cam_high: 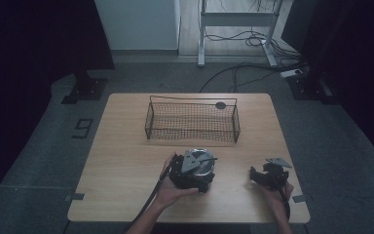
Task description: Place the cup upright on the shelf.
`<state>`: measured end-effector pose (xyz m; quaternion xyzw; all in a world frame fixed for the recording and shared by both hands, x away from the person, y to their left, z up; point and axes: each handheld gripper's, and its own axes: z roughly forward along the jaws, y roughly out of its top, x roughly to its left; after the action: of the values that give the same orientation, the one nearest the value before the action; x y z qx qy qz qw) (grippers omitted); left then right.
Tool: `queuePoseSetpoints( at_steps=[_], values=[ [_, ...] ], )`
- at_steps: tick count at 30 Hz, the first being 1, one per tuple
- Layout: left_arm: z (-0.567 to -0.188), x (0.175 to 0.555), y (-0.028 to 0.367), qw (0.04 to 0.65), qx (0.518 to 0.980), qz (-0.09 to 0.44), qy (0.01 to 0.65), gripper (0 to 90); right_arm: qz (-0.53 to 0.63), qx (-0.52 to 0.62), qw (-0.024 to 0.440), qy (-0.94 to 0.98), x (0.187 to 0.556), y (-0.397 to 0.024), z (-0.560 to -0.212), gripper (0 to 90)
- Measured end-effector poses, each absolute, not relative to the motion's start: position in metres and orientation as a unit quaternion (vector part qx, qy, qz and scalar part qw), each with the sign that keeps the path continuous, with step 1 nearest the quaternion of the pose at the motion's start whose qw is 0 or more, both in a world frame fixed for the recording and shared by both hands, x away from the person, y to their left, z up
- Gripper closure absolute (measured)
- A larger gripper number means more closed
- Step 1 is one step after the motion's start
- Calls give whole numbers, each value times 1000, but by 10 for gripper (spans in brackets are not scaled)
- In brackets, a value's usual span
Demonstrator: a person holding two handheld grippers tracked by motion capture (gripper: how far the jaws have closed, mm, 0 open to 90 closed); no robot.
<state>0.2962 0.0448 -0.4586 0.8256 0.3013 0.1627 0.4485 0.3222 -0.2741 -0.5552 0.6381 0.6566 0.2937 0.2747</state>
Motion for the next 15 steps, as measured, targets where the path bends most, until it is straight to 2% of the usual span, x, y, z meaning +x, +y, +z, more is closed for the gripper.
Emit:
queuePoseSetpoints(
  at_steps=[15],
  values=[
    [-447, 300, 53, 460, 817, 163, 308, 39, 294, 639, 277, 654, 322, -274, -555, 127]
  ],
)
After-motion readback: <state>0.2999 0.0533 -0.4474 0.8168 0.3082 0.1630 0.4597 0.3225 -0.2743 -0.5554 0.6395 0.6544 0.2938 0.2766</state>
